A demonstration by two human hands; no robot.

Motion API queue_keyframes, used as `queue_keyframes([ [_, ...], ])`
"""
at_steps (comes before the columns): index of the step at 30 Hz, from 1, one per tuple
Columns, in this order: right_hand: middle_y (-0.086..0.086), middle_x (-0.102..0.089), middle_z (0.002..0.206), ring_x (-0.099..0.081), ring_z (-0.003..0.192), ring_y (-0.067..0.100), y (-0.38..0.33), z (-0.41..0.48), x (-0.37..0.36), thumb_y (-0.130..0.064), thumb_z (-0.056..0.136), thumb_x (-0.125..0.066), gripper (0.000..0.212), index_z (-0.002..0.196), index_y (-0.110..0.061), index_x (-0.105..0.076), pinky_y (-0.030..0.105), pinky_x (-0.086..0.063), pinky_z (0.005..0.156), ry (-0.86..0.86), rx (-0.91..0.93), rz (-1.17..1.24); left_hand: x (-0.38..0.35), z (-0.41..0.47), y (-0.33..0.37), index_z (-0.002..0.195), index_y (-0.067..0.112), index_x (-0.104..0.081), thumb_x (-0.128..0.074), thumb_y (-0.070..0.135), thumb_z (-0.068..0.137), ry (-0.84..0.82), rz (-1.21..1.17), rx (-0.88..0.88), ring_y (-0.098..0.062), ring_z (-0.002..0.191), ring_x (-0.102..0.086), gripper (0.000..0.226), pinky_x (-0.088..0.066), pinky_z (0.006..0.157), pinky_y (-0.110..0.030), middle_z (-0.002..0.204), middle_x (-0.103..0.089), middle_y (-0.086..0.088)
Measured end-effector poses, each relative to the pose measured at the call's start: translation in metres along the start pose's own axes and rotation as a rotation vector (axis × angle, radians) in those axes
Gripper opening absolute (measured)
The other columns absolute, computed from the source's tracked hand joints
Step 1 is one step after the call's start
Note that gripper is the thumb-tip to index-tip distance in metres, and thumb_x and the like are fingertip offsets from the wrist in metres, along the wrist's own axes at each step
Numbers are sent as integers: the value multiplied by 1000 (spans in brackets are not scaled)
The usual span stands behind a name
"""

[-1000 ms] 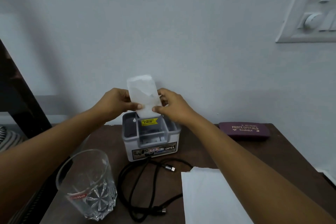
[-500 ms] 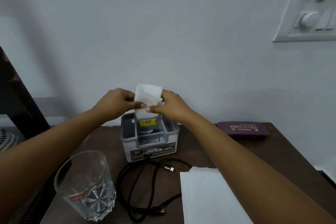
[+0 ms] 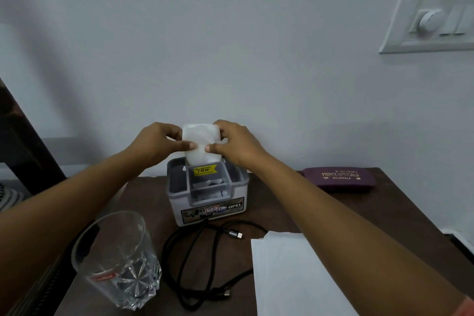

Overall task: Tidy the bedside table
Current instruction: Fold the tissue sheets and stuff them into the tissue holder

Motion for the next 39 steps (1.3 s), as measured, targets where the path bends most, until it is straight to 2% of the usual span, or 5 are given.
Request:
queue_keyframes([
  [12, 2, -61, 119, -59, 98, 23, 1, 1, -6, -25, 82, -69, 39, 117, -28, -54, 36, -50, 82, 5, -30, -95, -12, -3, -3, 79, 13, -67, -75, 29, 75, -42, 47, 77, -20, 81, -54, 18, -37, 61, -21, 91, -67, -13],
  [20, -13, -65, 92, -66, 80, 14, 14, -88, 67, -25, 84, -66, 23, 106, -27, -59, 36, -55, 79, 335, -46, 255, 45, -51, 52, 102, 25, -65, -71, 38, 76, 139, 167, -53, -16, 89, -58, 29, -39, 74, -27, 99, -62, 8],
  [24, -21, -64, 92, -58, 86, -6, 40, -199, 73, -25, 86, -64, 13, 98, -32, -63, 12, -45, 70, 347, -102, 103, 22, -135, 103, 81, 38, -67, -68, 31, 79, 75, 8, -245, -3, 70, -60, 8, -44, 61, -23, 80, -69, 19],
  [28, -22, -59, 81, -54, 70, -2, 74, -278, 42, -36, 82, -62, 4, 83, -40, -62, 9, -41, 59, 311, -176, -227, -86, -183, 72, 80, 43, -63, -61, 22, 86, -212, 74, -121, -1, 78, -63, 22, -49, 66, -15, 87, -69, 16],
  [39, -15, -58, 77, -55, 63, 6, 75, -301, 34, -36, 81, -49, 18, 78, -34, -67, 19, -40, 64, 456, -44, -425, -142, -154, 32, 78, 26, -66, -58, 43, 85, -130, 75, 71, -9, 78, -59, 21, -45, 68, -27, 78, -64, 9],
])
Point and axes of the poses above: each hand's wrist, its own z-axis towards the middle knuckle, its own x-axis out of the back of the hand, y = z × x, the point moved 8 cm from there along z, towards the middle knuckle
